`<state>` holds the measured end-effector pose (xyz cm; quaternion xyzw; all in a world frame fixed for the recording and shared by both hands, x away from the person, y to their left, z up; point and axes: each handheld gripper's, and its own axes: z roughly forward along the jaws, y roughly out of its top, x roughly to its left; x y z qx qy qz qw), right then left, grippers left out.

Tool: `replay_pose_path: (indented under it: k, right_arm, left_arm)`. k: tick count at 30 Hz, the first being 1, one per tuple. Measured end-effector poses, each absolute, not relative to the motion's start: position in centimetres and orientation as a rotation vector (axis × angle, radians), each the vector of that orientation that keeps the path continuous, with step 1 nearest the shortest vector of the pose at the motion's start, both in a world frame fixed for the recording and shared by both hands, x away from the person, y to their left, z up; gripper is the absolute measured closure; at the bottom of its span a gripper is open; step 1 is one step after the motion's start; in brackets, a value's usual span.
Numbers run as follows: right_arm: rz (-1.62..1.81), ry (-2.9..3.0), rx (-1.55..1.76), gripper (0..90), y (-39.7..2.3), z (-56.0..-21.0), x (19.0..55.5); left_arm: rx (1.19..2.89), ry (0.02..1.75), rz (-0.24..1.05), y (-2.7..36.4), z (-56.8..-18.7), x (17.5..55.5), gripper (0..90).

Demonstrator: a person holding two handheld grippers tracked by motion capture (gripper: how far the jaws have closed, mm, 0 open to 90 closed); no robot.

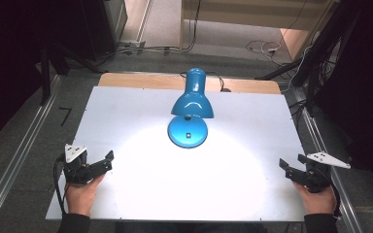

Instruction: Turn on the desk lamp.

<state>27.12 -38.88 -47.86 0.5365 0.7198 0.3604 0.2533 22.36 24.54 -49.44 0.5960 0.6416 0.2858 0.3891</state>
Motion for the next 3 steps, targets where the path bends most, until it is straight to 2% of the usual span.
replay_pose_path:
  k: [3]
  right_arm:
    - [0.98, 1.95, 1.472, 21.3, -39.05, -47.99, 27.15]
  left_arm:
    - [1.54, 1.637, 0.731, 24.35, -49.68, 22.56, 8.4]
